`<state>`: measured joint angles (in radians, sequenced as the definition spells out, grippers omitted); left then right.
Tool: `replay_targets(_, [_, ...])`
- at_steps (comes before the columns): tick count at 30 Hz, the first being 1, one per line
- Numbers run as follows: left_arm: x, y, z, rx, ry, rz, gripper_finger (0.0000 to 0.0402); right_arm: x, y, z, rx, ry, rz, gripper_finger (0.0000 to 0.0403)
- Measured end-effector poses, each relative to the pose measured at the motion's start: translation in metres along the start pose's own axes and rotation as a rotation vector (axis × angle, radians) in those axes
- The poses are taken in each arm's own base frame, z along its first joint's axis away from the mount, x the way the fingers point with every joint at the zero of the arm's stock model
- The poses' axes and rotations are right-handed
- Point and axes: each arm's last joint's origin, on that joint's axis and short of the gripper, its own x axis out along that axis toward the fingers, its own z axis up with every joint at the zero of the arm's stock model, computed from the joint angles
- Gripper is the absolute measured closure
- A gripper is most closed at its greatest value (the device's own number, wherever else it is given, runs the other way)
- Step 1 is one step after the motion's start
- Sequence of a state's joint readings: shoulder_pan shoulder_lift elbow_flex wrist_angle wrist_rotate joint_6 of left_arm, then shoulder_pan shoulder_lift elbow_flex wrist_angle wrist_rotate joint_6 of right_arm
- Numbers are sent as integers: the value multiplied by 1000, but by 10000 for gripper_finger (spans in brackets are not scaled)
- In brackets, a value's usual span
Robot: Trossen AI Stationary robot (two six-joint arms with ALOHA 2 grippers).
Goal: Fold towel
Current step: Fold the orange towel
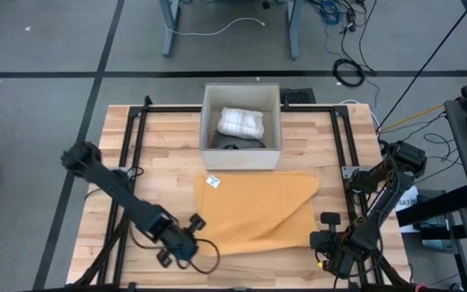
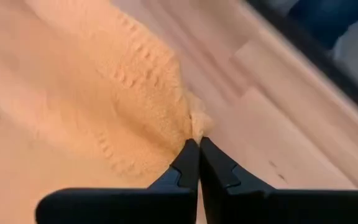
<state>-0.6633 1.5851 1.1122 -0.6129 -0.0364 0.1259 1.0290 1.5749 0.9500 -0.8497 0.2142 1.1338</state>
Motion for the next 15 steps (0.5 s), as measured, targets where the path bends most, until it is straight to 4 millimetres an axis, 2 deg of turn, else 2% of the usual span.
replay_targets(3, [-35, 1, 0, 9, -101, 4, 400, 0, 0, 0, -7, -4, 1, 403])
replay_targets(6, [-53, 2, 2, 7, -168, 39, 400, 0, 1, 1, -9, -6, 9, 403])
replay_targets(9, [-56, 6, 2, -6, -178, 157, 398, 0, 1, 0, -10, 0, 12, 403])
replay_targets(11, [-54, 6, 3, -21, -174, 167, 394, 0, 1, 0, -9, 0, 12, 403])
replay_targets(15, [-25, 1, 5, -86, -110, 0, 379, 0, 2, 1, -5, -5, 28, 403])
